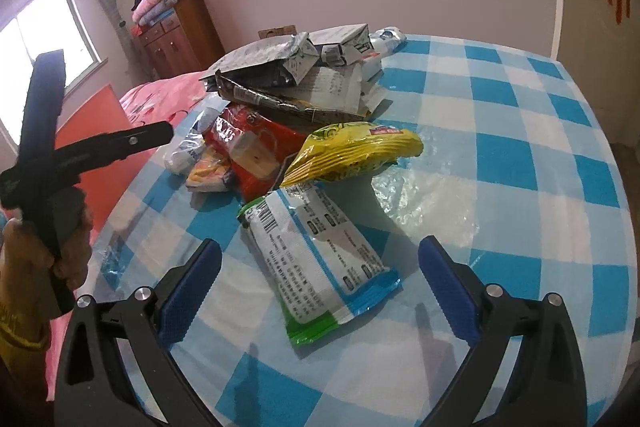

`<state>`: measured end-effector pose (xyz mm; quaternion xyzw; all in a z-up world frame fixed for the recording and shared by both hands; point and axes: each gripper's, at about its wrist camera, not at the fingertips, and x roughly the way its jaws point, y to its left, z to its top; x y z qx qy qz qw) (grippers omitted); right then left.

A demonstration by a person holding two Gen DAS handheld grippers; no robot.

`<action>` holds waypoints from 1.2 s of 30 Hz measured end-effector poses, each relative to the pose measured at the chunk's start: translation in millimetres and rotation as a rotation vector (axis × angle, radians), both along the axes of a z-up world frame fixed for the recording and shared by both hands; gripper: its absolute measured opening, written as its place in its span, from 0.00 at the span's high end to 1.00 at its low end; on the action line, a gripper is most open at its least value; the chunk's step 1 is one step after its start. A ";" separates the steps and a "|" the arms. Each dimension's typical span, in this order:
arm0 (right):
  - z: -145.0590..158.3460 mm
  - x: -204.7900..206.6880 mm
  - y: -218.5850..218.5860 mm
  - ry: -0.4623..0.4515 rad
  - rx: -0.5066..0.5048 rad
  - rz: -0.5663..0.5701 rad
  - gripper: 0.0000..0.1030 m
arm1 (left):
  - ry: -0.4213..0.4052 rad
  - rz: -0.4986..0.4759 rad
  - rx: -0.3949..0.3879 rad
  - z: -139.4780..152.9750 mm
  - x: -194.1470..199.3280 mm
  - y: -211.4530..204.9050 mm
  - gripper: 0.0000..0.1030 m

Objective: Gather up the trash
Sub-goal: 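Grasp the white yogurt bottle with the left tool while the right tool grasps the green-white bag, then carry the yogurt bottle over the orange bucket and open the left tool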

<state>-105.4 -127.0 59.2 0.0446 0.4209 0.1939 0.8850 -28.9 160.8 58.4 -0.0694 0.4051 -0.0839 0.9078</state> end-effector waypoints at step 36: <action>-25.6 -9.4 23.0 -0.008 -0.150 0.047 0.41 | 0.070 0.055 0.026 -37.8 16.7 1.1 0.40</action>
